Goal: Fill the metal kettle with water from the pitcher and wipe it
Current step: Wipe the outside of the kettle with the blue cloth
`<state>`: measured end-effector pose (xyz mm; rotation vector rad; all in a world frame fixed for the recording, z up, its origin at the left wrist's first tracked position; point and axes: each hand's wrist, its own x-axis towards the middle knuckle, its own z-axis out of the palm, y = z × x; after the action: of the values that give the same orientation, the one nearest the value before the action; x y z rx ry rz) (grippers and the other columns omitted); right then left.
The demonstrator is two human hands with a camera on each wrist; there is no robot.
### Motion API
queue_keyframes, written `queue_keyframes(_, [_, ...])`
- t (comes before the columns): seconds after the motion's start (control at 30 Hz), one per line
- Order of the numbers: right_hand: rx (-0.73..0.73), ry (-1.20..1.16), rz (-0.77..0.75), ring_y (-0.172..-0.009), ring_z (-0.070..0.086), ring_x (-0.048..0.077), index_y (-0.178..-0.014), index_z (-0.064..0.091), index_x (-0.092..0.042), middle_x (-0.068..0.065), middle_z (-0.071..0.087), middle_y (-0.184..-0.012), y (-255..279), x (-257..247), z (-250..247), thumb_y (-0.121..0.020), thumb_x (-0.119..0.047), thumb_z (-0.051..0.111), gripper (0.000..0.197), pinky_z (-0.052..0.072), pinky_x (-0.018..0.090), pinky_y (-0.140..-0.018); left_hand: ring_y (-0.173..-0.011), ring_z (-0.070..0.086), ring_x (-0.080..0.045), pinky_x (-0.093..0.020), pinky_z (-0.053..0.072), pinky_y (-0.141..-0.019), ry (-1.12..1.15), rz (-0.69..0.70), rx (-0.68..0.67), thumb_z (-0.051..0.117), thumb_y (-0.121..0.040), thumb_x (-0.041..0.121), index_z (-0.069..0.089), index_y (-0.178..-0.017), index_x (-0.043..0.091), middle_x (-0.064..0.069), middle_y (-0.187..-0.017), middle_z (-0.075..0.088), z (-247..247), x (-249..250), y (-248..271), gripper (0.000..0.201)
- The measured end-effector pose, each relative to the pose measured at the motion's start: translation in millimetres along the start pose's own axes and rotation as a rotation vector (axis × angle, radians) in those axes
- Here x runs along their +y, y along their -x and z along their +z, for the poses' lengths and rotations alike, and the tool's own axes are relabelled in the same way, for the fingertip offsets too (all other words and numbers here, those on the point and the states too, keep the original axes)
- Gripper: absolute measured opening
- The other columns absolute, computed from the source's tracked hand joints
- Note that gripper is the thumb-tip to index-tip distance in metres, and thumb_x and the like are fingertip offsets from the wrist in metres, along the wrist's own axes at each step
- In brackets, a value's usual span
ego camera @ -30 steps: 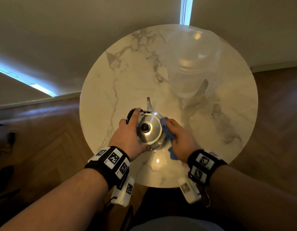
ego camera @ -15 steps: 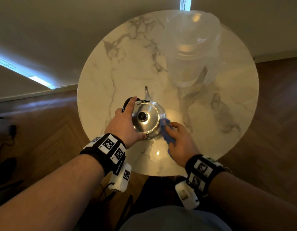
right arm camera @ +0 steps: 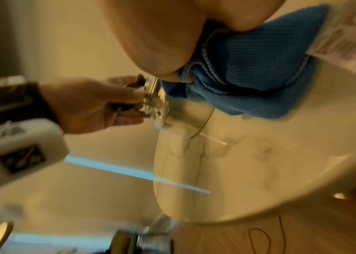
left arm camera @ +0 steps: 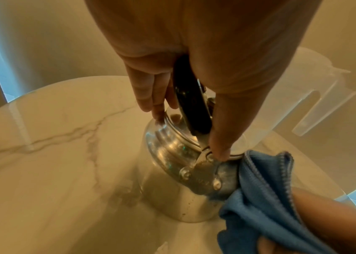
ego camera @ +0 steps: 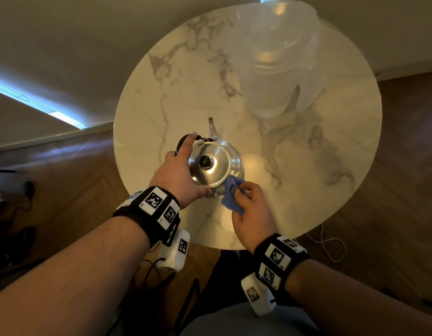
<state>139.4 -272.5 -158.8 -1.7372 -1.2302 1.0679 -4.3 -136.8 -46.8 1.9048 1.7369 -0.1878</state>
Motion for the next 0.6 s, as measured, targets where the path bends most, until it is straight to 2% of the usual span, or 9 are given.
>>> queue_keyframes(0.03, [-0.039,0.001,-0.019,-0.097,0.058,-0.011,-0.133,0.053,-0.018,-0.018,0.055,-0.111,2.6,-1.9,2.2,-0.096,-0.008,0.061,0.039,0.045,0.008,-0.083,-0.109,0.063,-0.027,-0.045,0.056,-0.094,-0.003,0.002,0.003,0.098,-0.051,0.044,0.003,-0.153,0.056,-0.006,-0.127,0.051,0.4,0.0,-0.5,0.140])
queue_keyframes(0.1, [-0.144,0.113,-0.067,-0.103,0.046,-0.014,-0.143,0.051,-0.019,-0.014,0.048,-0.125,10.4,-8.1,6.7,-0.095,-0.008,0.063,0.050,0.038,0.002,-0.091,-0.108,0.063,-0.026,-0.042,0.055,-0.090,-0.005,0.004,0.002,0.098,-0.052,0.041,0.003,-0.153,0.056,-0.006,-0.127,0.051,0.6,0.5,-0.9,0.139])
queue_keyframes(0.17, [-0.159,0.119,-0.087,-0.111,0.042,-0.009,-0.147,0.049,-0.024,-0.014,0.041,-0.129,12.7,-7.2,9.0,-0.092,-0.003,0.063,0.060,0.038,0.004,-0.097,-0.106,0.063,-0.026,-0.038,0.054,-0.086,-0.011,0.003,0.003,0.098,-0.054,0.038,0.003,-0.153,0.057,-0.005,-0.127,0.050,0.8,0.1,-1.4,0.138])
queue_keyframes(0.23, [-0.084,0.072,-0.013,-0.114,0.048,0.000,-0.147,0.050,-0.024,-0.011,0.043,-0.130,8.7,-1.9,8.3,-0.089,-0.002,0.057,0.062,0.040,0.010,-0.099,-0.105,0.064,-0.026,-0.039,0.054,-0.087,-0.022,-0.002,0.006,0.098,-0.053,0.041,0.003,-0.153,0.057,-0.005,-0.126,0.050,0.7,0.2,-1.1,0.138])
queue_keyframes(0.3, [0.065,0.028,0.108,-0.112,0.054,0.017,-0.136,0.058,-0.010,0.003,0.053,-0.126,-1.8,2.1,0.6,-0.085,-0.008,0.051,0.052,0.044,0.026,-0.097,-0.106,0.064,-0.027,-0.043,0.056,-0.090,-0.027,-0.011,0.009,0.098,-0.053,0.042,0.004,-0.152,0.058,-0.005,-0.127,0.050,0.9,0.3,-1.1,0.138])
queue_keyframes(0.37, [0.112,0.009,0.182,-0.117,0.055,0.026,-0.130,0.060,-0.003,0.013,0.058,-0.129,-20.1,1.3,-8.6,-0.088,-0.004,0.050,0.043,0.039,0.027,-0.097,-0.106,0.064,-0.027,-0.043,0.056,-0.090,-0.024,-0.016,0.007,0.098,-0.054,0.042,0.004,-0.152,0.058,-0.005,-0.129,0.050,1.9,0.9,-0.9,0.137])
queue_keyframes(0.47, [0.020,-0.049,0.037,-0.136,0.047,0.015,-0.148,0.050,-0.016,0.002,0.052,-0.150,-64.6,-15.5,-22.1,-0.090,0.001,0.046,0.060,0.032,0.022,-0.114,-0.106,0.064,-0.027,-0.043,0.056,-0.089,-0.020,-0.012,0.006,0.098,-0.054,0.041,0.004,-0.152,0.058,-0.005,-0.129,0.049,1.6,1.4,-1.1,0.137])
queue_keyframes(0.53, [-0.068,-0.119,0.071,-0.132,0.053,0.017,-0.144,0.056,-0.020,-0.001,0.060,-0.141,-103.5,-28.9,-32.3,-0.092,-0.004,0.049,0.055,0.035,0.022,-0.109,-0.107,0.064,-0.028,-0.042,0.056,-0.089,-0.019,-0.016,0.003,0.098,-0.055,0.041,0.004,-0.152,0.058,-0.006,-0.130,0.048,0.6,0.8,-1.4,0.136])
queue_keyframes(0.6, [-0.166,-0.159,0.187,-0.121,0.061,0.019,-0.138,0.062,-0.025,-0.002,0.068,-0.130,-130.2,-37.1,-43.0,-0.100,-0.021,0.056,0.039,0.040,0.025,-0.104,-0.109,0.064,-0.028,-0.043,0.056,-0.089,-0.018,-0.021,0.003,0.098,-0.055,0.041,0.003,-0.152,0.058,-0.006,-0.132,0.048,0.1,1.7,-1.1,0.136])
